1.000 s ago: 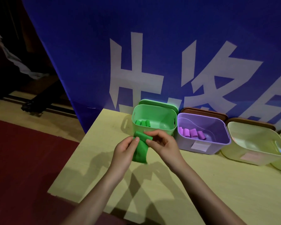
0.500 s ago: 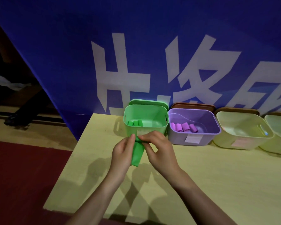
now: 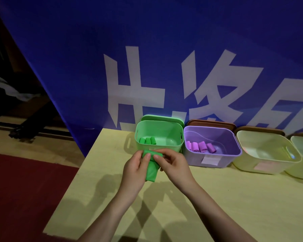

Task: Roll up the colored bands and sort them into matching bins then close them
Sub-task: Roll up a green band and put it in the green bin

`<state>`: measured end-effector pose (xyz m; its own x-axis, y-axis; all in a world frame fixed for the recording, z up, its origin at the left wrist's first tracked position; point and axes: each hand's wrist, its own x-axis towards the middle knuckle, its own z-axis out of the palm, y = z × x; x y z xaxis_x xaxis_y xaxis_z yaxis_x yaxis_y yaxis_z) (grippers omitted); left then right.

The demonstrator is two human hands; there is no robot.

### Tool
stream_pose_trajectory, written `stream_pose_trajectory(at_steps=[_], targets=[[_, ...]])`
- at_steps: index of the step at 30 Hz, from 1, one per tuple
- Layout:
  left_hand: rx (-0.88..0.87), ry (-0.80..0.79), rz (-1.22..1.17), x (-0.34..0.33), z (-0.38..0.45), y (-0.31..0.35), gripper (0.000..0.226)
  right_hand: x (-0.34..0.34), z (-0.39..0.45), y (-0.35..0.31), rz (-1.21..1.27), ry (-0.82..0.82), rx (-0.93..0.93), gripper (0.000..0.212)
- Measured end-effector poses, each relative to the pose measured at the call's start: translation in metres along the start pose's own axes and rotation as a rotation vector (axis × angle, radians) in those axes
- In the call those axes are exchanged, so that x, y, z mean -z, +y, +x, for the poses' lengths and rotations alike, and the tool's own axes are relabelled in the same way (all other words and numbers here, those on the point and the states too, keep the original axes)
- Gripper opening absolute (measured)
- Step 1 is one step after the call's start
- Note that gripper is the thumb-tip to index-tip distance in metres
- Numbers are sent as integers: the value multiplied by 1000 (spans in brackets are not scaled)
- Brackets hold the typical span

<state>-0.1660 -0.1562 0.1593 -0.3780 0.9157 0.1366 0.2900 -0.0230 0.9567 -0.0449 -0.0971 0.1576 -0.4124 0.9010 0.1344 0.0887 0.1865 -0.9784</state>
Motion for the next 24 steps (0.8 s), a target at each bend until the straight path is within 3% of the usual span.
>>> stream_pose_trajectory(at_steps=[3,6,11,15,20,24], targets=[[-108,0,282,-2,6,-8,24,2,1,10,-186,56,67,18],[-92,-29,293,-8,10,-5,29,8,-1,12,-302,77,183,21],[144,-57,-82,-20,8,11,15,16,1,8,-179,111,200,19],[385,-55,-326,-27,8,12,22,18,0,7,-66,114,116,4],[459,-78,-380,-25,1,14,23,18,-14,13,-254,121,230,8],[489,-81,-588,-20,-6,17,23,16,-15,10,-405,101,370,12]])
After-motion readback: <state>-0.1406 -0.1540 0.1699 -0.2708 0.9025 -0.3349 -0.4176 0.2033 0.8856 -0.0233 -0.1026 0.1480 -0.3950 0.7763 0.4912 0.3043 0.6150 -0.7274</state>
